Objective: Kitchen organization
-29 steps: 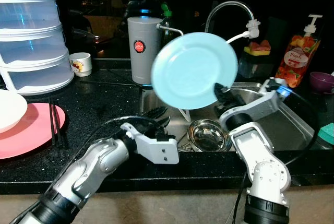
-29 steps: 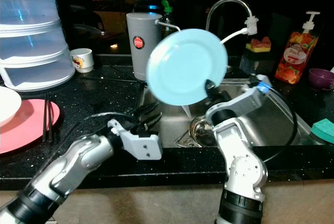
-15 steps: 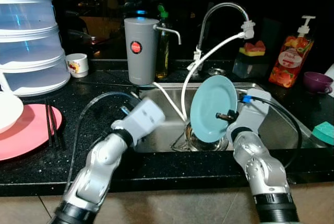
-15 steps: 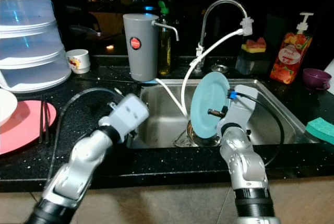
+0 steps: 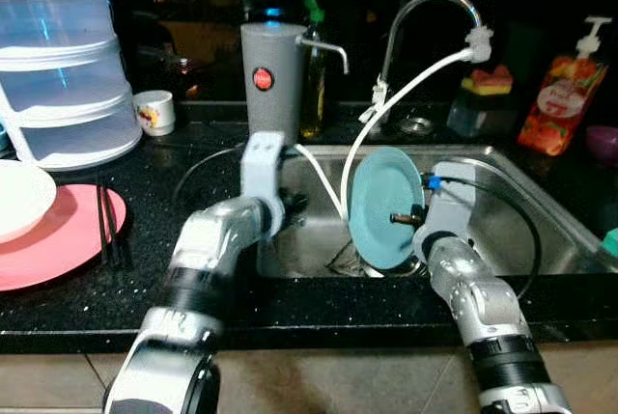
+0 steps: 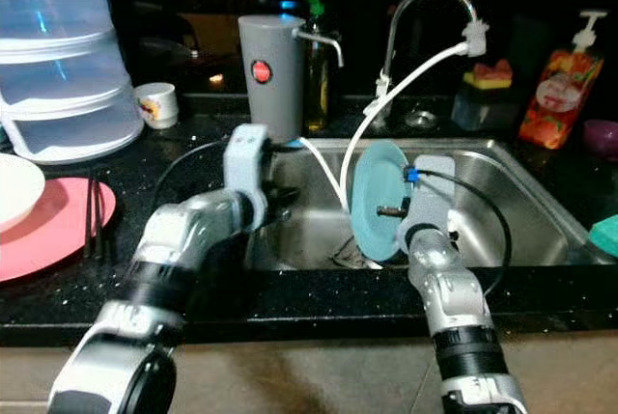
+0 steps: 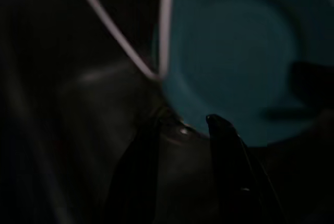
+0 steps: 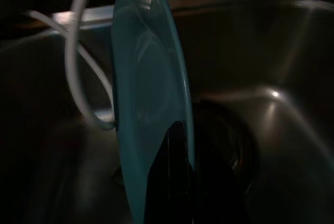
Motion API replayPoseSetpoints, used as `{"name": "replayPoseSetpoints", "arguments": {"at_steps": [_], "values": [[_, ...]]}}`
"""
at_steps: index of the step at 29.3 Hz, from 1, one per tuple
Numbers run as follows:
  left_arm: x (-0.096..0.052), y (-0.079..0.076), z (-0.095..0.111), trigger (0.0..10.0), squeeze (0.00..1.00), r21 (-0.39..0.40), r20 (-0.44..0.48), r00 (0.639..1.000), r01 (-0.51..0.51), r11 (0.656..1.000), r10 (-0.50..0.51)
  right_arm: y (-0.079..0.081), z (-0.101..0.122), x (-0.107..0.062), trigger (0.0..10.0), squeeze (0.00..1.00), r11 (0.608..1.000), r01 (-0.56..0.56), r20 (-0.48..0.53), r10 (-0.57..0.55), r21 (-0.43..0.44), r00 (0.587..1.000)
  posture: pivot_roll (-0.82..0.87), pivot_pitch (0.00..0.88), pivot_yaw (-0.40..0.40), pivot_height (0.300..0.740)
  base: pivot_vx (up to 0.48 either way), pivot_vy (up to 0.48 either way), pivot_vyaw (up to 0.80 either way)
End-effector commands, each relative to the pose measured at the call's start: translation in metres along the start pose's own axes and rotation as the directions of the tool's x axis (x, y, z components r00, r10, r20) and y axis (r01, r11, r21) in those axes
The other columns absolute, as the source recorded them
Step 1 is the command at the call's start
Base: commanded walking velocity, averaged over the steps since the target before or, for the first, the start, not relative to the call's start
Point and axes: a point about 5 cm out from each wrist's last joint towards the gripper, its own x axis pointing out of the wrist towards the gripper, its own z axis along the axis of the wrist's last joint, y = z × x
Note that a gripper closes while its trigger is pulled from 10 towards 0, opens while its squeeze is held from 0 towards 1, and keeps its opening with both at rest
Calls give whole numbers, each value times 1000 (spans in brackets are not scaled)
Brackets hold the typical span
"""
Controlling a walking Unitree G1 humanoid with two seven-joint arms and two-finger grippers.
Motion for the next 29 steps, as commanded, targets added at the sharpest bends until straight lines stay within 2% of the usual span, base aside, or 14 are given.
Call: {"name": "replayPoseSetpoints", "arguments": {"at_steps": [1,5,6,7,8,9,10,17,19,23,24,26,28,29], "values": [[4,-4,-1,10000,0,10,-22,999,33,999,-33,-2,1,2,10000,0,999,8,0,-8,31,1000,63,142,31,740,0,0,0],[8,-11,1,10000,0,14,-50,996,78,997,-78,-4,-2,4,10000,0,999,14,-18,-14,45,1000,54,156,45,740,0,0,0],[10,-13,1,10000,0,12,-60,994,87,996,-86,-5,-3,4,10000,86,999,20,-26,-18,50,999,52,158,48,740,0,0,0],[11,-14,1,10000,0,11,-66,994,92,996,-91,-5,-4,4,10000,86,998,24,-31,-22,52,999,48,161,51,740,0,0,0],[13,-15,2,10000,0,12,-67,994,93,996,-92,-6,-5,4,10000,855,998,30,-35,-28,50,999,46,163,53,740,0,0,0],[13,-15,2,10000,0,12,-67,994,93,996,-92,-6,-5,4,10000,855,998,30,-35,-28,50,999,46,163,53,740,0,0,0],[15,-16,2,10000,0,9,-72,993,97,995,-96,-7,-5,4,10000,1000,998,39,-31,-37,51,999,43,164,54,740,0,0,0],[16,-17,6,10000,0,-17,-53,990,127,992,-128,-14,36,-3,10000,1000,986,60,155,-85,159,984,33,160,50,740,0,0,0],[9,-11,16,10000,0,-29,14,991,136,990,-136,-10,75,-18,10000,1000,981,-7,364,-64,192,929,34,154,41,740,0,0,0],[1,-6,25,10000,0,-40,74,985,160,986,-157,-4,102,-34,10000,980,973,-100,496,-16,206,868,32,149,34,740,0,0,0],[-7,-2,31,10000,0,-43,112,977,188,981,-182,4,114,-44,10000,0,967,-184,544,58,179,837,29,145,28,740,0,0,0],[-22,5,38,10000,0,-32,161,962,227,973,-219,19,125,-59,10000,0,939,-326,575,206,112,792,27,141,26,740,0,0,0],[-41,13,36,10000,0,30,174,950,258,966,-260,35,114,-67,10000,0,910,-409,480,387,-62,787,20,136,29,740,0,0,0],[-41,13,36,10000,0,30,174,950,258,966,-260,35,114,-67,10000,0,910,-409,480,387,-62,787,20,136,29,740,0,0,0]]}}
